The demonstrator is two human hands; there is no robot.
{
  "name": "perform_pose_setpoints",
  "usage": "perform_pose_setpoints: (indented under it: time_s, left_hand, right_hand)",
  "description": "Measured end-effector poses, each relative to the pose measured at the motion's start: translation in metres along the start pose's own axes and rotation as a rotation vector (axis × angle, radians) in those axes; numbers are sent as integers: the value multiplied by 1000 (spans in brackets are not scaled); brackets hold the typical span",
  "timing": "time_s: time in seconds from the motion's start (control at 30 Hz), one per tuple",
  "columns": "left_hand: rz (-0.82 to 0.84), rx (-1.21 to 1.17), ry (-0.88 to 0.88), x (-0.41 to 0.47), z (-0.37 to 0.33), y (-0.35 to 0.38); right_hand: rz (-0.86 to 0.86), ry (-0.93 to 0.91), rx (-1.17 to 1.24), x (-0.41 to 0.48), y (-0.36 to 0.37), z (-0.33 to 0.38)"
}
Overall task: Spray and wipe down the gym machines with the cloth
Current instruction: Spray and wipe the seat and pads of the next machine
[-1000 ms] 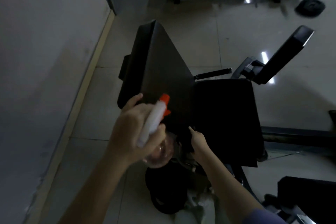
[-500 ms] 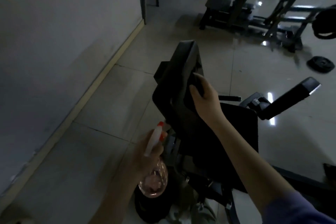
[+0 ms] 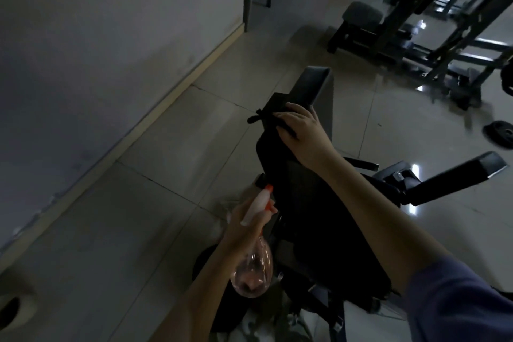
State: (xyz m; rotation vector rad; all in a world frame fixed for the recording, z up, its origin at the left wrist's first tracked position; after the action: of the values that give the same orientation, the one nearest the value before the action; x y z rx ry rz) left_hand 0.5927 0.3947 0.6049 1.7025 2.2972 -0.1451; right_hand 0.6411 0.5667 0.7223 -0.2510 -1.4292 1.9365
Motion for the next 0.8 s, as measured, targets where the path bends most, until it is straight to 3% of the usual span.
perform_pose_setpoints:
  time_s: [0.3,0.6,0.8]
  left_hand:
    - [-95,-124,-42,-5,18,13]
    - [-92,20,-138,-10,44,21]
    - [-170,-92,114,-25,3,21]
  right_hand:
    - [-54,24,-15,0,-1,2]
    - [-70,33,-15,-1,0,3]
    - [-56,21,-42,-2,3,1]
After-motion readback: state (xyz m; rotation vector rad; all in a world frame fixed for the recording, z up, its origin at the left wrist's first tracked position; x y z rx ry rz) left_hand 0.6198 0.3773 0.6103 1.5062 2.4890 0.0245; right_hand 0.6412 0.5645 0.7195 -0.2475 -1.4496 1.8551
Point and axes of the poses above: each hand's wrist, its own x-axis towards the middle knuckle, its own y-axis out of the palm, z = x × y, the point moved 5 cm from there along x, towards the middle knuckle, and after that the axes turned 4 degrees about -x, right-handed, at the moved point
